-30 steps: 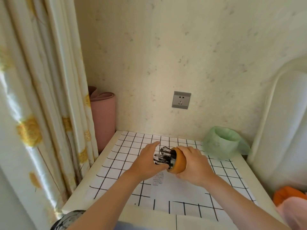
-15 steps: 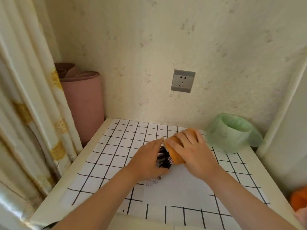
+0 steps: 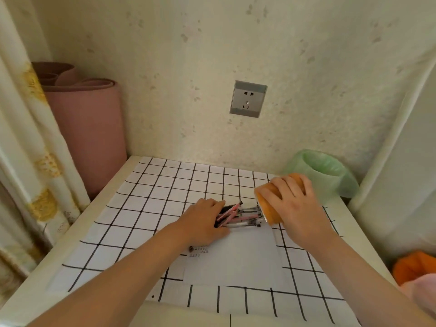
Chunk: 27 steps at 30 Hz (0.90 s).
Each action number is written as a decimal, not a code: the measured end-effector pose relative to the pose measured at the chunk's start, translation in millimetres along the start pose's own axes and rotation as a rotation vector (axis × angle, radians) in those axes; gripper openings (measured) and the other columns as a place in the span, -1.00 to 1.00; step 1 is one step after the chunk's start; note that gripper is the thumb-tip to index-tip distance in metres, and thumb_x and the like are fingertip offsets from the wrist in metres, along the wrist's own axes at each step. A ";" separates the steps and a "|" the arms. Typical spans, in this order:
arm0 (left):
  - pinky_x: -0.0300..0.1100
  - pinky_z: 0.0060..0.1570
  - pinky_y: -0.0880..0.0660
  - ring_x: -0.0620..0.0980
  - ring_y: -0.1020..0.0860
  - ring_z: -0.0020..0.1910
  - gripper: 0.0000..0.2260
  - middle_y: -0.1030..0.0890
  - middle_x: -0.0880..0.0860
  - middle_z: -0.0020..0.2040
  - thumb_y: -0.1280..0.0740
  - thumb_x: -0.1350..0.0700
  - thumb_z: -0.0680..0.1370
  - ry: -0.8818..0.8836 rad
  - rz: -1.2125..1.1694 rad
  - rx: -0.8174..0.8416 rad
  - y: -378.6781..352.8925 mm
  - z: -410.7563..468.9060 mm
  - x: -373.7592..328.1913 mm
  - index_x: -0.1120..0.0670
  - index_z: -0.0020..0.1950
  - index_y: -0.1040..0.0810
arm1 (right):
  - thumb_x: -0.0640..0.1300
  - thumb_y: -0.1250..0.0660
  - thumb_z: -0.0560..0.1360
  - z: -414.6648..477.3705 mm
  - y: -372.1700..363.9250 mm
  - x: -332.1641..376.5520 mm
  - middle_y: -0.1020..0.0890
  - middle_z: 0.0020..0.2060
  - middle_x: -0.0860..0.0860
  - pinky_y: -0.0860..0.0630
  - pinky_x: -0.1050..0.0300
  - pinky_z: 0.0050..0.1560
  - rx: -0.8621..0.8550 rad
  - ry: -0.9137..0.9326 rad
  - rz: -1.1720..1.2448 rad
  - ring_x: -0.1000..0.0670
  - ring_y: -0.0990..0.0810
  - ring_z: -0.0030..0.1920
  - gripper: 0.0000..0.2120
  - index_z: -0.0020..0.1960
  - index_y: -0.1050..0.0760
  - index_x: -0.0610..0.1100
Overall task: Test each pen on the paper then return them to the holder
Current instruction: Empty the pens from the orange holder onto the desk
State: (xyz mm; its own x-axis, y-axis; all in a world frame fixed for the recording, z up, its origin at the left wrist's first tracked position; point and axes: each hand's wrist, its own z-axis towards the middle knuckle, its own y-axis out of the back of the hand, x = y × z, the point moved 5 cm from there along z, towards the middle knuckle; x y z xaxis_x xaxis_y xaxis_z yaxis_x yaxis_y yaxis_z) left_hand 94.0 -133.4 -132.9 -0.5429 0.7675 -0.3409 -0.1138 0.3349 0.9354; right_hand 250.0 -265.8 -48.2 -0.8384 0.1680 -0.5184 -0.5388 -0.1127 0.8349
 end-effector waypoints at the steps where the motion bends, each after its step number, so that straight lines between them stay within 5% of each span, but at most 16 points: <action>1: 0.02 0.42 -0.26 0.08 -0.22 0.46 -0.27 -0.26 0.03 0.51 -0.24 -0.26 0.56 0.003 0.051 0.022 -2.4 -0.3 -1.7 0.03 0.61 -0.07 | -0.31 -0.31 0.16 -4.3 0.1 -4.4 -0.44 0.27 -0.12 -0.17 -0.26 0.40 0.005 -0.007 -0.021 -0.22 -0.39 0.29 -0.19 0.39 -0.31 0.04; 7: 0.09 0.55 0.09 0.07 0.10 0.60 -0.26 0.08 0.04 0.63 -0.13 -0.29 0.60 0.002 0.158 0.074 -6.8 -0.2 -14.7 -0.07 0.63 0.16 | -0.31 -0.17 0.21 -18.6 13.3 -17.2 -0.39 0.24 -0.10 -0.04 -0.24 0.47 -0.036 -0.028 -0.091 -0.21 -0.35 0.29 -0.26 0.38 -0.26 0.01; 13: 0.12 0.55 0.14 0.14 0.16 0.60 -0.39 0.15 0.01 0.64 -0.02 -0.29 0.63 -0.059 0.278 0.023 -17.2 -3.4 -26.0 -0.21 0.61 0.16 | -0.32 -0.24 0.19 -13.3 20.1 -22.6 -0.43 0.22 -0.09 -0.07 -0.26 0.47 -0.083 -0.071 -0.054 -0.20 -0.39 0.27 -0.26 0.36 -0.31 0.02; 19: -0.06 0.45 -0.22 -0.02 -0.26 0.50 -0.45 -0.34 -0.03 0.51 -0.23 -0.20 0.61 -0.150 -0.127 -0.248 6.8 4.8 -57.0 -0.06 0.56 -0.27 | -0.31 -0.37 0.23 -9.7 29.3 -23.7 -0.41 0.30 -0.04 -0.06 -0.26 0.48 -0.159 -0.096 0.016 -0.17 -0.34 0.37 -0.18 0.44 -0.28 0.08; 22: -0.12 0.35 -0.37 -0.08 -0.45 0.34 -0.47 -0.51 -0.10 0.37 -0.32 -0.13 0.58 -0.052 -0.446 -0.257 9.9 17.8 -75.2 -0.04 0.52 -0.33 | -0.30 -0.40 0.28 -12.9 34.3 -23.8 -0.41 0.34 -0.05 -0.08 -0.27 0.48 -0.237 -0.098 0.057 -0.17 -0.32 0.42 -0.19 0.47 -0.28 0.07; 27: -0.17 -0.16 -0.42 -0.07 -0.53 -0.21 -0.88 -0.58 -0.12 -0.24 -0.33 0.01 0.58 0.078 -0.609 -0.330 4.7 38.0 -81.6 -0.04 0.08 -0.60 | -0.15 -0.46 0.33 -20.6 30.3 -25.4 -0.42 0.35 0.00 -0.14 -0.21 0.46 -0.307 -0.133 0.156 -0.13 -0.34 0.40 -0.23 0.48 -0.27 0.09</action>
State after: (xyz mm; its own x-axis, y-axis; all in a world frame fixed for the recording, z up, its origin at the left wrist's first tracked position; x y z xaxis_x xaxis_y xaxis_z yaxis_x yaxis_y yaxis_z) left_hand 169.3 -173.7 -104.2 -0.3590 0.4499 -0.8177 -0.6572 0.5002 0.5637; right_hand 253.3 -293.6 -13.6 -0.9055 0.2487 -0.3438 -0.4214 -0.4322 0.7973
